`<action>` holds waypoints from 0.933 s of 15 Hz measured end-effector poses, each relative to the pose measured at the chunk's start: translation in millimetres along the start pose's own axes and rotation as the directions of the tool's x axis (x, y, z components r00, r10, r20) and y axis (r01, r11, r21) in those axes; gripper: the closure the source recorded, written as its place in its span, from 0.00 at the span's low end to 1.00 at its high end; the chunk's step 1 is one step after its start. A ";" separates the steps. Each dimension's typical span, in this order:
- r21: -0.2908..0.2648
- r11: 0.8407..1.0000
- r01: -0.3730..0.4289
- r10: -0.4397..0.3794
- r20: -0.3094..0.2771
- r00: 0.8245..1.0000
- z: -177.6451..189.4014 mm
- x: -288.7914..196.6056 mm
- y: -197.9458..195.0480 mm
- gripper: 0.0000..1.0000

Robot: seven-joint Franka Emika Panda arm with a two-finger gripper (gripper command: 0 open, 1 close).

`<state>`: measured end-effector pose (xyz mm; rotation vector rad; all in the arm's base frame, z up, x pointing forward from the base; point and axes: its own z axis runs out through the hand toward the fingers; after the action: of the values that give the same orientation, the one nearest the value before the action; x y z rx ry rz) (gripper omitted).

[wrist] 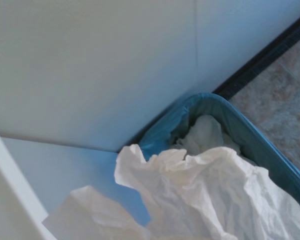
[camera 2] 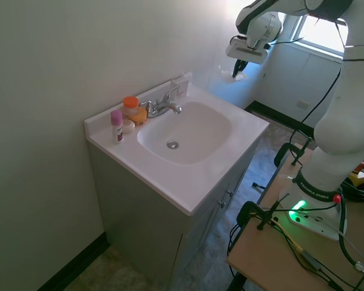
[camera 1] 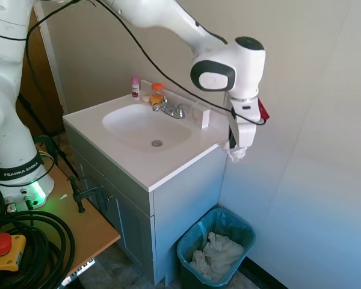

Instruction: Throw the tissue in the trash bin

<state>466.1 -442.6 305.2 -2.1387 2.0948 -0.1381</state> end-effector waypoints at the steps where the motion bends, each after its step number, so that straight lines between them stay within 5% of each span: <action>1: -0.017 1.000 -0.002 0.003 0.006 1.000 10.5 2.8 4.6 1.00; 8: -0.126 0.992 0.014 -0.010 0.032 0.999 83.3 -6.2 -4.3 1.00; 9: -0.129 0.992 0.012 -0.008 0.030 1.000 86.4 -7.4 -7.9 0.00; 14: -0.129 0.992 -0.006 0.008 0.020 1.000 86.2 -1.0 -7.2 0.00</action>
<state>487.5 -438.1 221.5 -2.1930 2.1543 0.0205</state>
